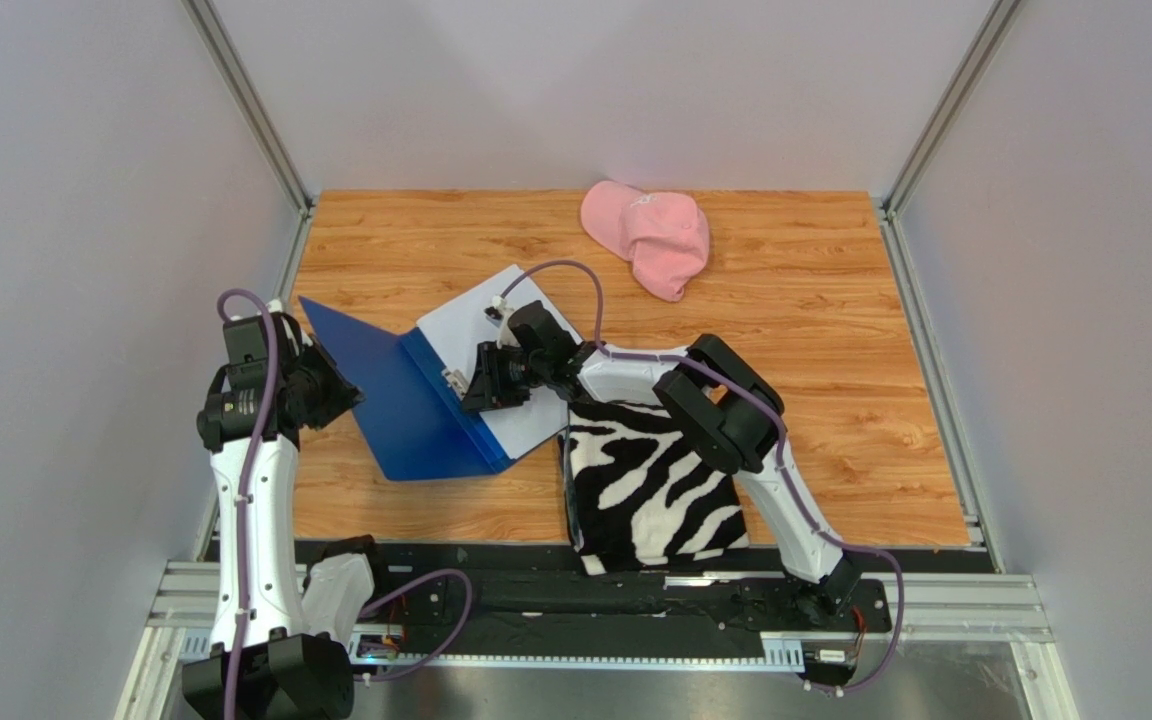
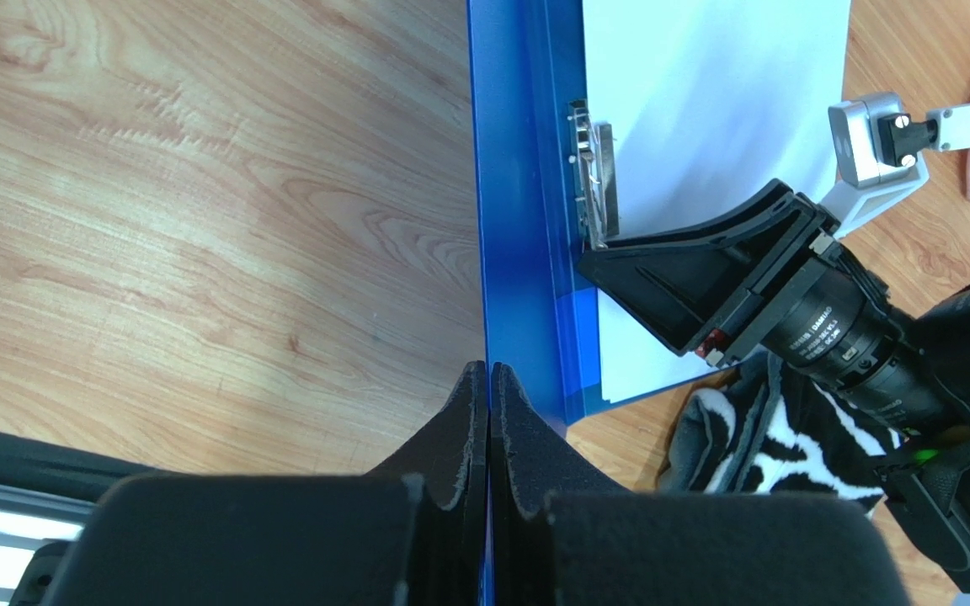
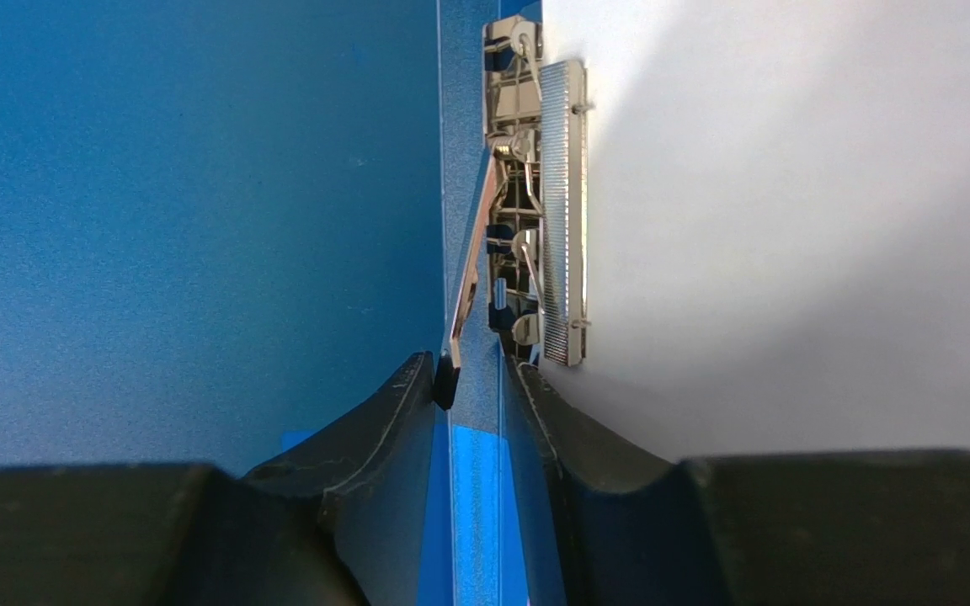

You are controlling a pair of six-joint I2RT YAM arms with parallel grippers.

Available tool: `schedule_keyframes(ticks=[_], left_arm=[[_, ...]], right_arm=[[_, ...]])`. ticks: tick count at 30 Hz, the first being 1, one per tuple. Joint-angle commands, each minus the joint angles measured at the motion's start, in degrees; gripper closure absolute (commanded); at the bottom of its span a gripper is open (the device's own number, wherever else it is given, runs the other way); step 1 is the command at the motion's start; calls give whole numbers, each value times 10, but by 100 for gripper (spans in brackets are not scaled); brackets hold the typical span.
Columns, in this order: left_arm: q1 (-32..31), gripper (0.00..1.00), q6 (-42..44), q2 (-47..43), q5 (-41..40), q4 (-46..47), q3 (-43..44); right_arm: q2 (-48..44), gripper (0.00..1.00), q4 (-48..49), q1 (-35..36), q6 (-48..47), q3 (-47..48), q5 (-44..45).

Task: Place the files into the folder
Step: Clamp the file and folder with some files.

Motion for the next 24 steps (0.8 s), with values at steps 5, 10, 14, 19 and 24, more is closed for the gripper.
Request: schedule_keyframes(ticks=[5, 10, 14, 19, 24], left_arm=[[-2, 100, 12, 3, -4, 4, 16], [-2, 100, 16, 3, -8, 3, 14], [-2, 100, 19, -1, -14, 1, 16], [-2, 100, 23, 2, 24, 3, 23], [-2, 100, 26, -5, 35, 0, 29]], right_arm=[[45, 64, -196, -25, -35, 10, -9], [22, 63, -193, -45, -22, 21, -64], [13, 61, -200, -63, -1, 49, -109], [44, 54, -254, -75, 15, 134, -121], [64, 53, -277, -76, 29, 187, -139]])
